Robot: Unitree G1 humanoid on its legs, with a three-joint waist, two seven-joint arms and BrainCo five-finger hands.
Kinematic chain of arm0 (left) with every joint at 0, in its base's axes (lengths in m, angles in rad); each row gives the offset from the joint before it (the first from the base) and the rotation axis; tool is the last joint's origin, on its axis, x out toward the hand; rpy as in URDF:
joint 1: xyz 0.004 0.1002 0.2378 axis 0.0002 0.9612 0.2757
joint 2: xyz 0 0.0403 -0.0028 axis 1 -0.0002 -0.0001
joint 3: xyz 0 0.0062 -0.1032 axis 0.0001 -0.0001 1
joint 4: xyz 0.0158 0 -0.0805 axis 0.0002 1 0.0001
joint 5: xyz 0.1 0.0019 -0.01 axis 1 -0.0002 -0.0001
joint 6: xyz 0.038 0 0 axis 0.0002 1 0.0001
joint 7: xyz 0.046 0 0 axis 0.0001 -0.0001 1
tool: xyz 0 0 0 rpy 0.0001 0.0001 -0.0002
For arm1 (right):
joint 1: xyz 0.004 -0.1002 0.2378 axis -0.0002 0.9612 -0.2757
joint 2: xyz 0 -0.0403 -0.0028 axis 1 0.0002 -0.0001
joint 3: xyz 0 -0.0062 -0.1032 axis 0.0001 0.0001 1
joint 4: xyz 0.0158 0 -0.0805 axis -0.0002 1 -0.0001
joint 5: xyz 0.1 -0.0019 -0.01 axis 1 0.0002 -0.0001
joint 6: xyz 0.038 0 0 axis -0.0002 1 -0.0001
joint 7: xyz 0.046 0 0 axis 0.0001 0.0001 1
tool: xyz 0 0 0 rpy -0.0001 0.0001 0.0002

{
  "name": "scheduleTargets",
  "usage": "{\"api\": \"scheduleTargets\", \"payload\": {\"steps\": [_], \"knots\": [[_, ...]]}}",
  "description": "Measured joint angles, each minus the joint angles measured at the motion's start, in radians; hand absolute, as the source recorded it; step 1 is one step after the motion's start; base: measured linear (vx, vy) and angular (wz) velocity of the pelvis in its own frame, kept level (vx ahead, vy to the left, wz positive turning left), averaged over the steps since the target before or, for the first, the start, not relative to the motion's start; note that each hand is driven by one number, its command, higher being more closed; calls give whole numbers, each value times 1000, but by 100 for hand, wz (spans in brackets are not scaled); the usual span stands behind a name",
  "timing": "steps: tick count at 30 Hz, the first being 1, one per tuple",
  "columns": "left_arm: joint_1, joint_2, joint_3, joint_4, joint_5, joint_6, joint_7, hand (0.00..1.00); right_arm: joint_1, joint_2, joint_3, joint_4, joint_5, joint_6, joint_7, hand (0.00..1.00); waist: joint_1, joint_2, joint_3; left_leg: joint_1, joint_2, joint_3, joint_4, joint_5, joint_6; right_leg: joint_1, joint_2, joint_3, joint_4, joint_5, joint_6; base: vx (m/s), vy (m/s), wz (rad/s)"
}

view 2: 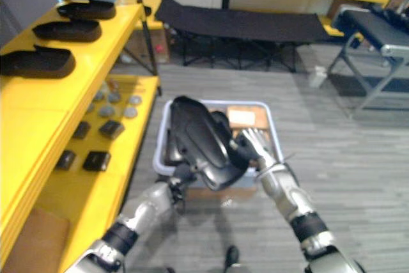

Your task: Walk over and take plastic housings, then place them on the shelf

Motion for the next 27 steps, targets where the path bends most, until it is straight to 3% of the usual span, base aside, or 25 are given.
{"api": "scheduleTargets", "payload": {"steps": [6,7,15,20,27], "knots": [[7,-7,-3,0,-2,-4,-2,0,12,1,17,3,1,-3,0,100,0,0,0,-1,2,0,-2,1,-1,1,1,0,0,-1,0,0,0,0],[12,-6,-3,0,-3,-7,-2,100,14,2,18,3,1,-4,1,100,0,0,0,-1,2,0,-2,1,-2,1,2,0,0,-1,0,0,0,0],[89,-3,3,-1,-1,-83,13,100,62,41,39,11,37,-8,13,100,3,0,0,20,-9,-2,-37,23,-3,4,-6,-6,0,-1,1,1,0,0],[103,1,10,-1,5,-95,46,100,70,61,48,7,50,-39,-6,100,3,0,0,19,-8,-2,-36,23,-3,4,-6,-5,0,-1,2,0,0,0],[103,1,4,-25,13,-123,88,100,87,66,49,-33,83,-44,-26,100,2,0,0,19,-4,2,-35,22,-3,2,-3,-2,0,-1,2,0,0,0]]}}
